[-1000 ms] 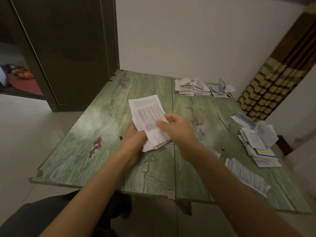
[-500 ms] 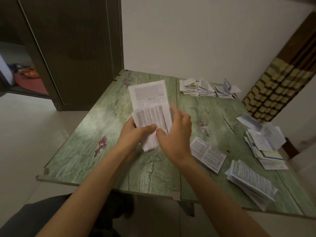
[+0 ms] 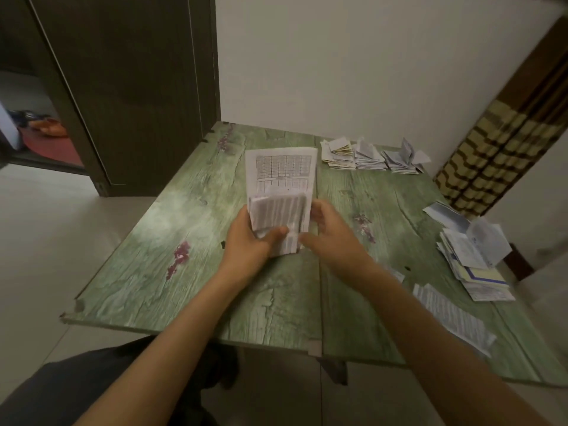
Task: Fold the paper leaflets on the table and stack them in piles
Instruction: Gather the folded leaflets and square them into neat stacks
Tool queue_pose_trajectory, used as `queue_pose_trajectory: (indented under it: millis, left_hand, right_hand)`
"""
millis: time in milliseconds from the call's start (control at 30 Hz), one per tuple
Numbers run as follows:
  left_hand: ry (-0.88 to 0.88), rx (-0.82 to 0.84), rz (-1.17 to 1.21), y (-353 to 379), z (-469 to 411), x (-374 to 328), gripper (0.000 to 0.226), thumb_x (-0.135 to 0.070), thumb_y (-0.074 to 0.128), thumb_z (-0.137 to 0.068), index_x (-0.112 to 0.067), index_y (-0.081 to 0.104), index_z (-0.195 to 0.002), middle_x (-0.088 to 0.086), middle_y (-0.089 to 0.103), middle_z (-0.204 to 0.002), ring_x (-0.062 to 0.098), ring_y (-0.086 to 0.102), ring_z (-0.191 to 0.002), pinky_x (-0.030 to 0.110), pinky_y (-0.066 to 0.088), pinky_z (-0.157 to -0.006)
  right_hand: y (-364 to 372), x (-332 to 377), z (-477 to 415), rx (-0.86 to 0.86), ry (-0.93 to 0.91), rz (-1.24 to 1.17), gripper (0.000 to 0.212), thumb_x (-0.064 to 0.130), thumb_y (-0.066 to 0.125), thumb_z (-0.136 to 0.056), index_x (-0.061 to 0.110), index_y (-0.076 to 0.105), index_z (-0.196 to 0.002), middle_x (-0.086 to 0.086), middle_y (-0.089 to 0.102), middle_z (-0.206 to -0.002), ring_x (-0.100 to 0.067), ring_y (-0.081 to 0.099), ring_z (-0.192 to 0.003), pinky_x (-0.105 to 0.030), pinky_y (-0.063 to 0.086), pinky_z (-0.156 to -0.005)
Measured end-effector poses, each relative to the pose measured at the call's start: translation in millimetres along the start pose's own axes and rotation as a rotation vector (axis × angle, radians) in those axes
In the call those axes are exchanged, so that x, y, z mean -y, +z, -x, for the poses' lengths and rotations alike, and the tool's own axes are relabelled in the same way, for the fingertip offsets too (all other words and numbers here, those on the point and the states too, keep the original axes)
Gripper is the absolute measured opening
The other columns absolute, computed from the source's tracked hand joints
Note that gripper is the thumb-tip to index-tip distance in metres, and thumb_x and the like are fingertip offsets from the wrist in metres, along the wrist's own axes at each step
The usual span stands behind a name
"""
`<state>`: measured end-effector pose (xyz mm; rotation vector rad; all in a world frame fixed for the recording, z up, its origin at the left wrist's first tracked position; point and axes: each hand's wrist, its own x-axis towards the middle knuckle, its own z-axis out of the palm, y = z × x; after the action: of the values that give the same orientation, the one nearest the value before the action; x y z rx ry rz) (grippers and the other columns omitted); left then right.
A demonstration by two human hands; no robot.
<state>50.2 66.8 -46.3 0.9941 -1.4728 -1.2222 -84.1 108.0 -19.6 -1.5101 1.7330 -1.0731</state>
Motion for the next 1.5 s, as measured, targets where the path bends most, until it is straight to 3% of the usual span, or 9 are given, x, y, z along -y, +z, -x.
queue_pose_trajectory:
  millis: [200, 367, 500, 700, 867, 1033, 1167, 1267, 1500]
  left_hand:
    - [-0.122, 0.036, 0.132, 11, 6, -7, 0.036, -0.005, 0.069, -0.08, -0.019, 0.053, -0.108, -0.01, 0.064, -0.095, 0.003, 0.063, -0.083, 0.012, 0.053, -0.066]
    - [-0.483, 0.013, 0.537, 20, 8, -6, 0.037, 0.001, 0.065, -0.08, -0.011, 0.057, -0.114, 0.011, 0.069, -0.106, 0.025, 0.069, -0.091, 0.037, 0.056, -0.077]
    - [-0.526, 0.035, 0.575, 19, 9, -5, 0.042, 0.001, 0.065, -0.08, -0.011, 0.054, -0.119, 0.011, 0.07, -0.106, 0.025, 0.07, -0.088, 0.036, 0.057, -0.07]
    - [-0.463, 0.044, 0.525, 21, 10, -7, 0.039, 0.002, 0.063, -0.081, -0.016, 0.055, -0.113, 0.007, 0.07, -0.102, 0.021, 0.071, -0.082, 0.03, 0.057, -0.062]
    - [-0.435, 0.067, 0.55, 25, 13, -7, 0.031, -0.007, 0.045, -0.09, -0.008, 0.06, -0.118, 0.011, 0.072, -0.096, 0.021, 0.071, -0.077, 0.029, 0.056, -0.059]
    - [-0.385, 0.19, 0.663, 20, 15, -9, 0.041, -0.044, 0.035, -0.096, -0.017, 0.062, -0.112, 0.007, 0.072, -0.102, 0.022, 0.069, -0.092, 0.031, 0.058, -0.074]
    - [-0.371, 0.156, 0.497, 21, 14, -7, 0.032, -0.015, 0.055, -0.092, -0.007, 0.056, -0.123, 0.011, 0.07, -0.107, 0.024, 0.069, -0.095, 0.032, 0.058, -0.078]
    - [-0.346, 0.133, 0.457, 16, 11, -10, 0.029, -0.013, 0.056, -0.092, -0.01, 0.056, -0.121, 0.009, 0.071, -0.105, 0.023, 0.07, -0.093, 0.037, 0.057, -0.081]
    - [-0.197, 0.223, 0.413, 18, 16, -18, 0.043, -0.016, 0.066, -0.076, -0.013, 0.056, -0.118, 0.007, 0.069, -0.111, 0.023, 0.067, -0.101, 0.04, 0.052, -0.089]
  right_hand:
    - [-78, -19, 4, 0.161, 0.496, 0.714, 0.095, 0.027, 0.084, -0.065, 0.011, 0.027, -0.139, -0.014, 0.039, -0.138, -0.03, 0.044, -0.123, -0.037, 0.043, -0.097]
    - [-86, -24, 10, 0.188, 0.627, 0.615, 0.084, 0.028, 0.083, -0.067, 0.008, 0.035, -0.132, -0.009, 0.048, -0.123, -0.022, 0.048, -0.103, -0.029, 0.042, -0.078]
    - [-87, -28, 8, 0.103, 0.483, 0.635, 0.019, 0.024, 0.06, -0.09, 0.008, 0.055, -0.097, -0.002, 0.052, -0.083, -0.014, 0.051, -0.072, -0.022, 0.04, -0.057]
    - [-52, 26, 22, -0.126, 0.26, -0.315, 0.017, 0.018, 0.05, -0.094, 0.005, 0.061, -0.09, -0.01, 0.064, -0.084, -0.018, 0.062, -0.07, -0.027, 0.054, -0.059]
    - [25, 6, 18, -0.381, 0.067, 0.097, 0.022, 0.024, 0.059, -0.087, 0.012, 0.054, -0.069, -0.008, 0.052, -0.082, -0.02, 0.051, -0.076, -0.025, 0.04, -0.059]
    - [47, -6, 18, -0.563, 0.034, 0.264, 0.022, 0.031, 0.057, -0.091, 0.01, 0.056, -0.097, 0.001, 0.045, -0.101, -0.014, 0.042, -0.095, -0.032, 0.042, -0.089]
    - [49, -4, 19, -0.679, 0.004, 0.25, 0.045, 0.028, 0.064, -0.086, 0.012, 0.048, -0.125, -0.006, 0.041, -0.126, -0.018, 0.037, -0.114, -0.026, 0.028, -0.098]
    - [31, -1, 16, -0.52, 0.097, -0.021, 0.075, 0.027, 0.068, -0.084, 0.014, 0.025, -0.143, -0.007, 0.033, -0.143, -0.019, 0.036, -0.13, -0.03, 0.031, -0.106]
    - [6, 5, 28, -0.175, 0.02, -0.275, 0.022, 0.018, 0.049, -0.096, 0.018, 0.044, -0.118, 0.011, 0.06, -0.105, 0.002, 0.059, -0.093, -0.01, 0.05, -0.072]
